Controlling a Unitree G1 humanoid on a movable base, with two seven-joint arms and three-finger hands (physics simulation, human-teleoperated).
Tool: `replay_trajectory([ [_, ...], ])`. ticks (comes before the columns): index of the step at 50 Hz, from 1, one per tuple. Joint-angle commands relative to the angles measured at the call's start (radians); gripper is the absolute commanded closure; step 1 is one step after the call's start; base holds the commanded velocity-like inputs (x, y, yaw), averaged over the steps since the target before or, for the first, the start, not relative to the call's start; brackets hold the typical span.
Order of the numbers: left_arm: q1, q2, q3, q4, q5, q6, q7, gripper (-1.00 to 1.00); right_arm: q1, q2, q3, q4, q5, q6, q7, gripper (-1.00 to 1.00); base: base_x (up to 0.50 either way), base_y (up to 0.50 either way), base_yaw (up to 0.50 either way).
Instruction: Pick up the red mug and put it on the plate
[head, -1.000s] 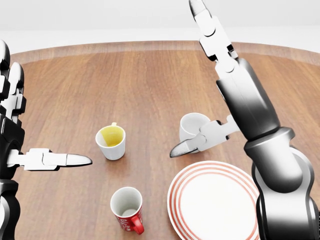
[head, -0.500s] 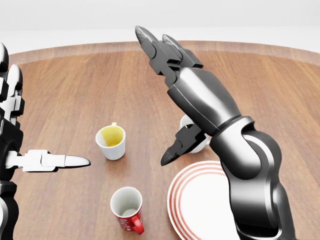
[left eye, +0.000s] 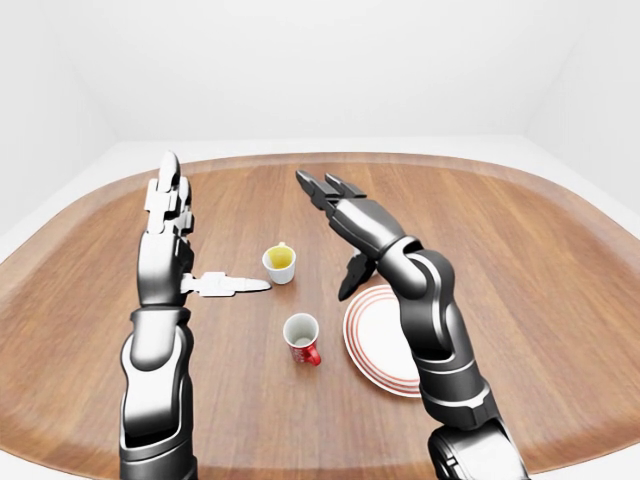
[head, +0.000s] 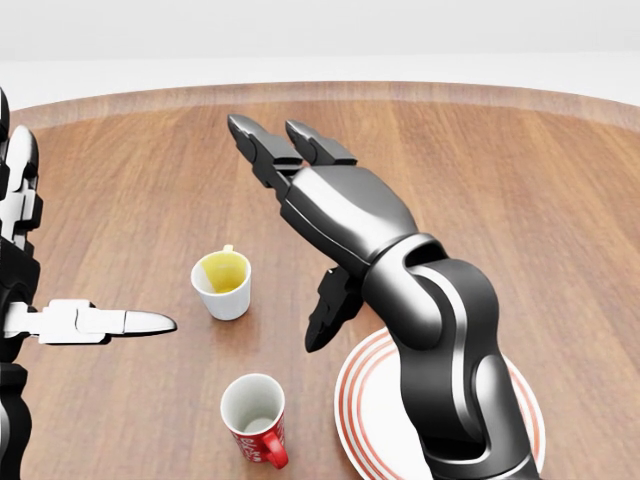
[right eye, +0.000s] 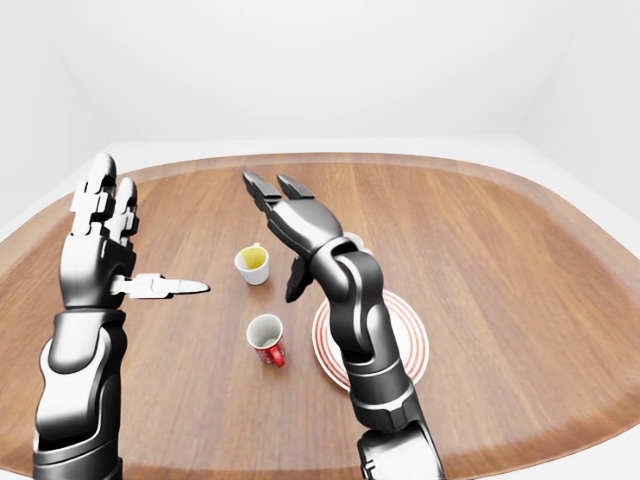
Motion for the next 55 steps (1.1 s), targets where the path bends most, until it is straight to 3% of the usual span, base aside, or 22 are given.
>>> replay_trajectory([
  [1, -0.001, 0.002, 0.004, -0.007, 0.000, 0.000, -0.003, -1.00, -0.002, 0.038, 0.021, 0.044, -0.089, 0.000, 0.037, -1.00, 0.00, 0.00, 0.00],
  [30, 0.003, 0.003, 0.009, -0.013, -0.003, 0.000, -0.006, -1.00, 0.029, 0.122, 0.075, 0.157, -0.252, 0.000, 0.049, -1.00, 0.00, 0.00, 0.00],
  [55, 0.008, 0.006, 0.019, 0.001, -0.015, 0.000, -0.007, -1.00, 0.086, 0.192, 0.142, 0.284, -0.336, 0.000, -0.004, -1.00, 0.00, 0.00, 0.00],
])
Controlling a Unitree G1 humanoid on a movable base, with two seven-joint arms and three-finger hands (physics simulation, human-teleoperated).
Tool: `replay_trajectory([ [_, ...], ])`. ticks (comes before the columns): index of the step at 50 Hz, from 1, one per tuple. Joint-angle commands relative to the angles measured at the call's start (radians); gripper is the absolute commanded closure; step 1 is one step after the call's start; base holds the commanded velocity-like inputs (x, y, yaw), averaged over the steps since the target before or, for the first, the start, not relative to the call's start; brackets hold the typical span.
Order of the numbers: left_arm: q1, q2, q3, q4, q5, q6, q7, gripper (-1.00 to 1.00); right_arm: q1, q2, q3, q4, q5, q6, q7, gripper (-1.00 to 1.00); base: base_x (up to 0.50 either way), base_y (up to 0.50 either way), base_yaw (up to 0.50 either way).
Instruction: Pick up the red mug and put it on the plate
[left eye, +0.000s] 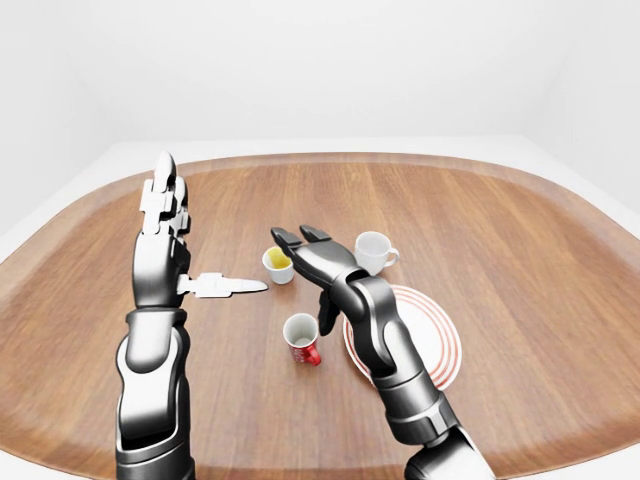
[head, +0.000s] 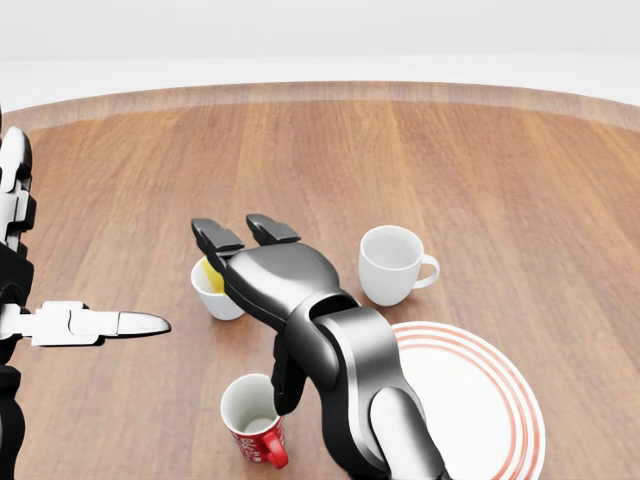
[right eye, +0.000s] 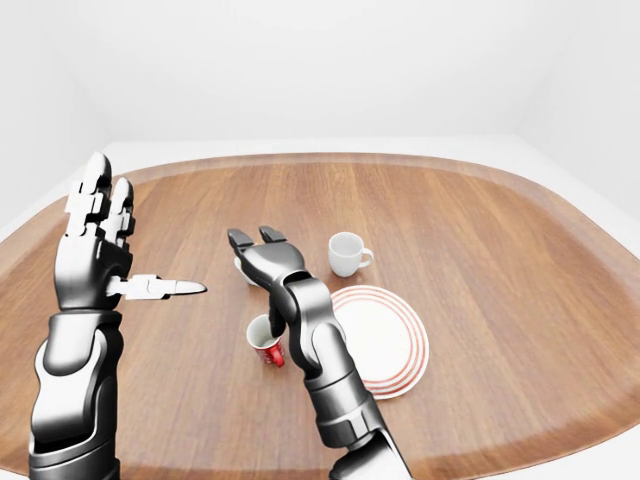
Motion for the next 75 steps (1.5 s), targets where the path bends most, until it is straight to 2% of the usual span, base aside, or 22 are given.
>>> replay_trajectory([
  [1, 0.002, 0.002, 0.005, 0.010, -0.006, 0.000, 0.000, -1.00, 0.022, 0.033, 0.031, 0.054, -0.044, 0.000, -0.018, -1.00, 0.00, 0.00, 0.00],
  [18, 0.008, 0.004, 0.012, 0.017, -0.014, 0.000, 0.000, -1.00, 0.056, 0.077, 0.071, 0.157, -0.101, 0.000, -0.065, -1.00, 0.00, 0.00, 0.00],
  [44, 0.007, 0.004, 0.010, 0.011, -0.014, 0.000, 0.000, -1.00, 0.010, 0.065, 0.046, 0.326, -0.100, 0.000, -0.138, -1.00, 0.00, 0.00, 0.00],
  [58, 0.014, 0.003, 0.013, 0.012, -0.015, 0.000, -0.002, -1.00, -0.018, 0.064, 0.039, 0.445, -0.084, 0.000, -0.201, -1.00, 0.00, 0.00, 0.00],
  [75, 0.016, 0.006, 0.022, 0.024, -0.024, 0.000, -0.003, -1.00, -0.047, 0.103, 0.049, 0.619, -0.064, 0.000, -0.302, -1.00, 0.00, 0.00, 0.00],
])
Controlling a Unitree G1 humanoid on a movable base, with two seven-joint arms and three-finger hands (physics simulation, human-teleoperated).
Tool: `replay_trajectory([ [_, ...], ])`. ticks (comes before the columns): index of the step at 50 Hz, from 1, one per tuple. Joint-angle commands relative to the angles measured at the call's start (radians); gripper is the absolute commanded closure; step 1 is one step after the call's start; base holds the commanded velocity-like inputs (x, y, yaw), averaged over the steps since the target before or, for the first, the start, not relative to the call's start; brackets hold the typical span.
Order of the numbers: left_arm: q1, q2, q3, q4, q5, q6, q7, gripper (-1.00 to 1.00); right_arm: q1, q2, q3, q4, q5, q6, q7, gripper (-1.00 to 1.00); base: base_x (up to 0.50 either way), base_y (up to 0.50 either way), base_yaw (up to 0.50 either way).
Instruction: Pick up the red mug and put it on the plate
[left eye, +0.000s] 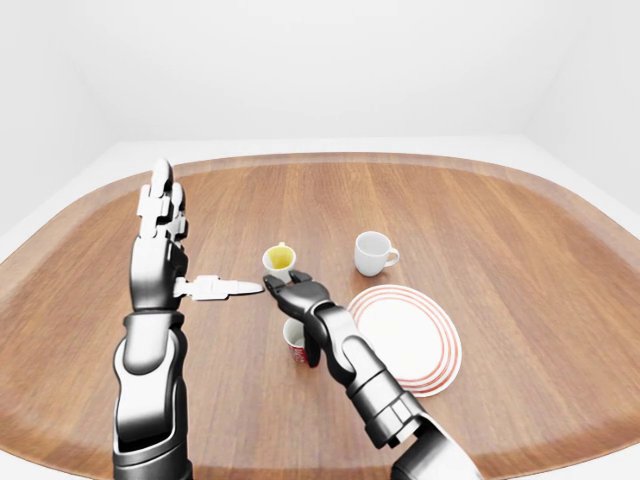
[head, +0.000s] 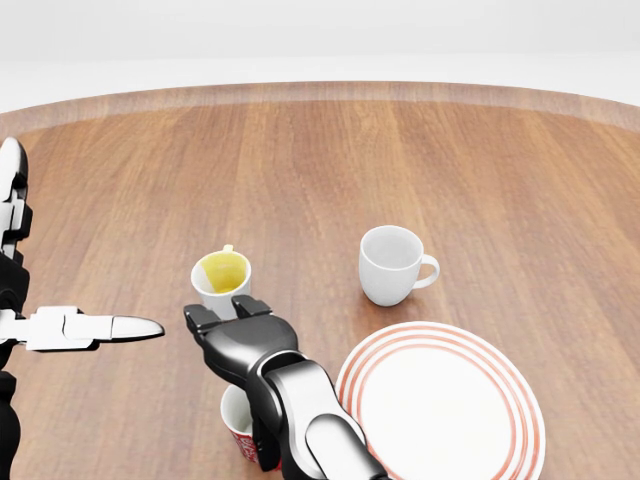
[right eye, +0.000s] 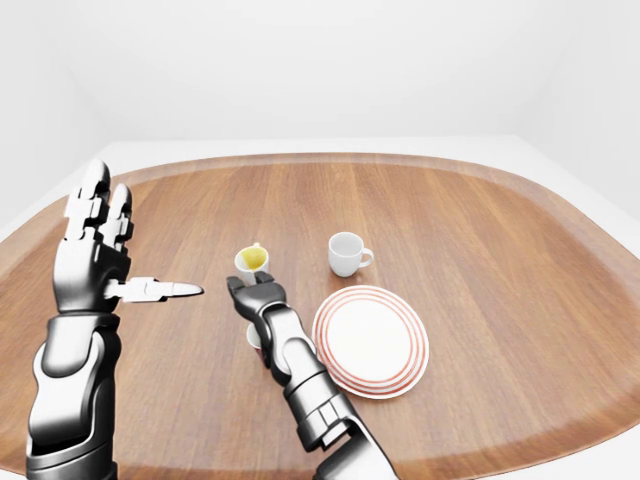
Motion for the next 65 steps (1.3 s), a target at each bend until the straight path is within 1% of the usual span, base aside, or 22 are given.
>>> replay_trajectory([
  [1, 0.002, 0.002, 0.005, 0.009, -0.006, 0.000, -0.001, -1.00, -0.020, 0.023, 0.004, 0.124, 0.019, 0.000, -0.074, -1.00, 0.00, 0.00, 0.00],
  [5, 0.005, 0.001, 0.004, 0.012, -0.007, 0.000, -0.001, -1.00, -0.035, 0.035, 0.004, 0.204, 0.032, 0.000, -0.122, -1.00, 0.00, 0.00, 0.00],
  [12, 0.007, 0.004, 0.011, 0.010, -0.012, 0.000, -0.002, -1.00, -0.057, 0.040, 0.001, 0.257, 0.042, 0.000, -0.148, -1.00, 0.00, 0.00, 0.00],
  [30, 0.017, 0.002, 0.015, 0.012, -0.014, 0.000, -0.003, -1.00, -0.095, 0.024, -0.019, 0.404, 0.087, 0.000, -0.241, -1.00, 0.00, 0.00, 0.00],
  [36, 0.017, 0.002, 0.015, 0.013, -0.014, 0.000, -0.003, -1.00, -0.100, 0.026, -0.017, 0.412, 0.089, 0.000, -0.242, -1.00, 0.00, 0.00, 0.00],
  [63, 0.017, 0.004, 0.020, 0.017, -0.019, 0.000, -0.003, -1.00, -0.128, 0.028, -0.026, 0.522, 0.111, 0.000, -0.305, -1.00, 0.00, 0.00, 0.00],
  [64, 0.017, 0.004, 0.019, 0.017, -0.019, 0.000, -0.003, -1.00, -0.127, 0.029, -0.025, 0.521, 0.112, 0.000, -0.306, -0.11, 0.00, 0.00, 0.00],
  [65, 0.017, 0.004, 0.018, 0.018, -0.018, 0.000, -0.002, -1.00, -0.126, 0.029, -0.024, 0.520, 0.112, 0.000, -0.305, 0.44, 0.00, 0.00, 0.00],
])
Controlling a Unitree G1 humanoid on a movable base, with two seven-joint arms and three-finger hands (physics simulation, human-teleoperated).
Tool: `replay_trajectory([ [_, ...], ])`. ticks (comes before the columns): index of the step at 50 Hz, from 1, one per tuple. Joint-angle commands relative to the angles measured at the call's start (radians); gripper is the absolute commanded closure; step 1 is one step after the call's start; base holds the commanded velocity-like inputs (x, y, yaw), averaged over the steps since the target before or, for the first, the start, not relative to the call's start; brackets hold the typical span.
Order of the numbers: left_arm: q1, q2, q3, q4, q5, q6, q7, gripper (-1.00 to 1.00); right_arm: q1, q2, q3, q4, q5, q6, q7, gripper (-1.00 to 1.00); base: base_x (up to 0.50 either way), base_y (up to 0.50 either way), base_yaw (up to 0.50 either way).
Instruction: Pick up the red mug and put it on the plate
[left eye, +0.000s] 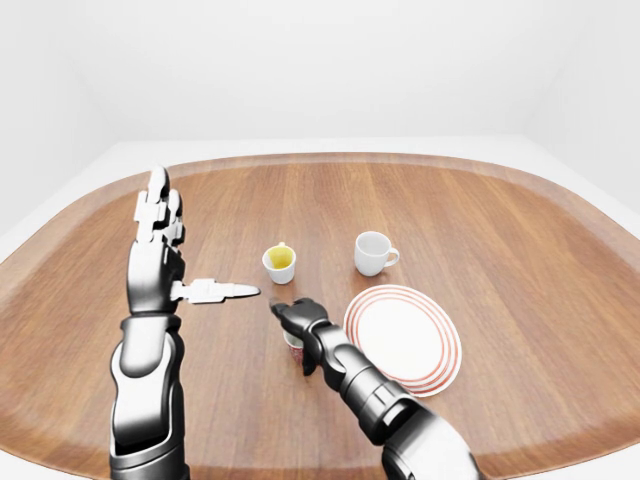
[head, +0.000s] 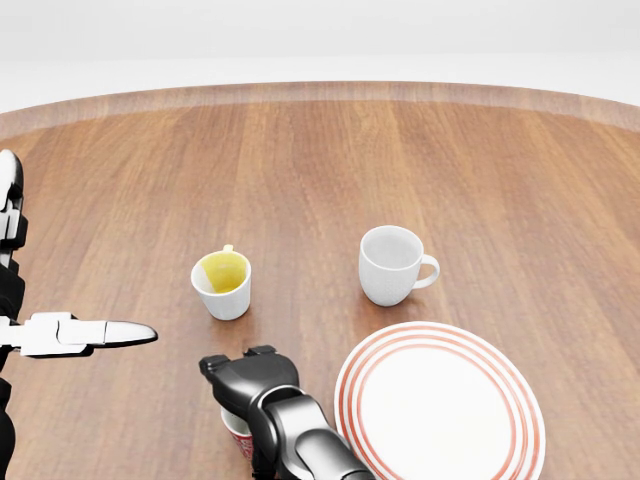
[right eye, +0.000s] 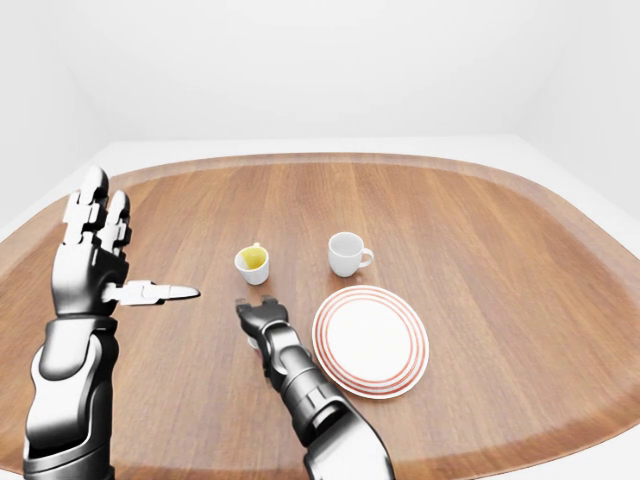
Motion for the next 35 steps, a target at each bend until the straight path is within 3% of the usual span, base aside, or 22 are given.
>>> replay_trajectory([
  [1, 0.001, 0.000, 0.000, 0.002, -0.001, 0.000, 0.001, -1.00, 0.000, 0.001, 0.001, 0.024, 0.010, 0.000, -0.012, 1.00, 0.00, 0.00, 0.00],
  [22, 0.006, -0.001, 0.003, 0.010, -0.003, 0.000, 0.002, -1.00, 0.016, -0.001, 0.010, -0.014, -0.007, 0.000, 0.015, 1.00, 0.00, 0.00, 0.00],
  [35, 0.005, -0.002, -0.001, 0.005, -0.001, 0.000, 0.004, -1.00, 0.083, -0.012, 0.038, -0.253, -0.094, 0.000, 0.176, 1.00, 0.00, 0.00, 0.00],
])
